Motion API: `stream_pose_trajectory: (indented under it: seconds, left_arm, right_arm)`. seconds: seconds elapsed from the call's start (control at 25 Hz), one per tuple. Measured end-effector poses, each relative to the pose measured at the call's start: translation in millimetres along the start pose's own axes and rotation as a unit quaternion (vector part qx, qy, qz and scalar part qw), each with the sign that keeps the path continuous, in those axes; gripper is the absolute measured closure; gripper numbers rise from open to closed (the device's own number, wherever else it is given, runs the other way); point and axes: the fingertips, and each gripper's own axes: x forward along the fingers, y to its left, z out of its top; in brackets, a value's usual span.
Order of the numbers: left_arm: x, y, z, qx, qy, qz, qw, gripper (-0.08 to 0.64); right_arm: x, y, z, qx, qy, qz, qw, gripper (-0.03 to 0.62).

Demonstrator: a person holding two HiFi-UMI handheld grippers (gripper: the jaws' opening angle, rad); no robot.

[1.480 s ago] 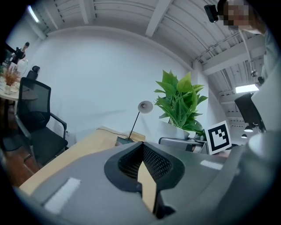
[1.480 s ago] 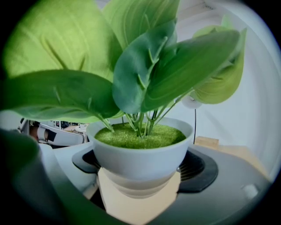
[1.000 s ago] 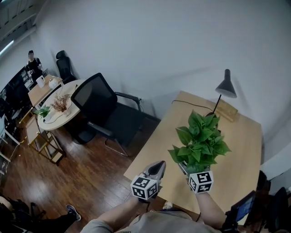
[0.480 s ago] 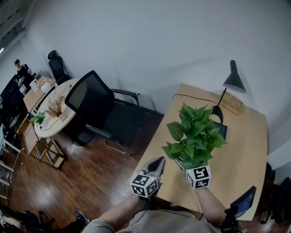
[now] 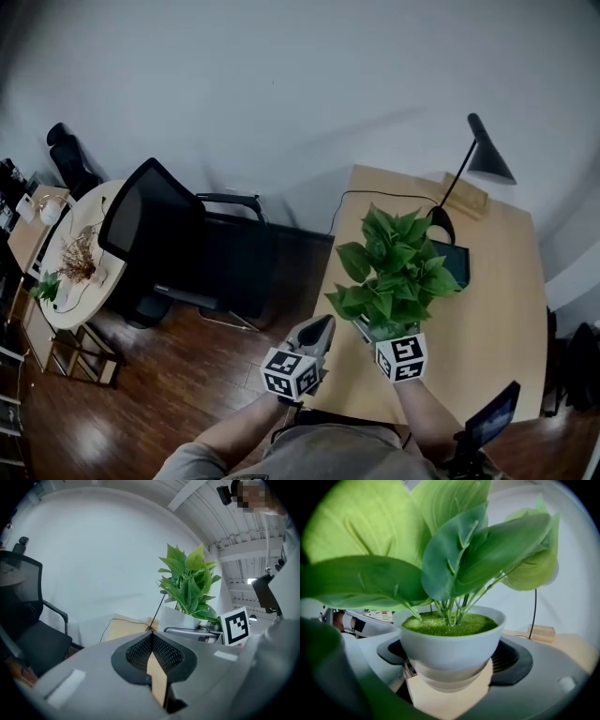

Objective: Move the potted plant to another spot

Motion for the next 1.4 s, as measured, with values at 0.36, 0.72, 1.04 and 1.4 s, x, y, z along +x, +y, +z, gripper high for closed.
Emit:
stream_pose_trajectory:
  seconds: [0.36, 0.72, 1.04, 1.4]
  left_arm:
    - [12.9, 32.4, -12.6, -0.015, 0.036, -0.006, 0.9992, 0.566]
    - [27.9, 57.4, -41.0, -0.026, 0.077, 0.017, 0.9965, 0.566]
    - [39.8, 76.4, -76.1, -0.024, 0.11, 0.029, 0.9933, 0.566]
    - [41.6, 77.9, -95.2, -0.032, 0.125, 0.038, 0.991, 0.566]
  right_arm:
    - [39.5, 6.9, -21.0, 0.012, 0.028, -0.002, 1.0, 0.072]
    - [80.3, -0.4, -70.2, 0.029, 0.053, 0.011, 0.998, 0.074]
    - [116.6, -17.3, -124.6, 0.04, 0.07, 0.003, 0.997, 0.074]
    - [129.6, -28.3, -164.9, 0.035, 0.109, -0.009, 0.993, 0.074]
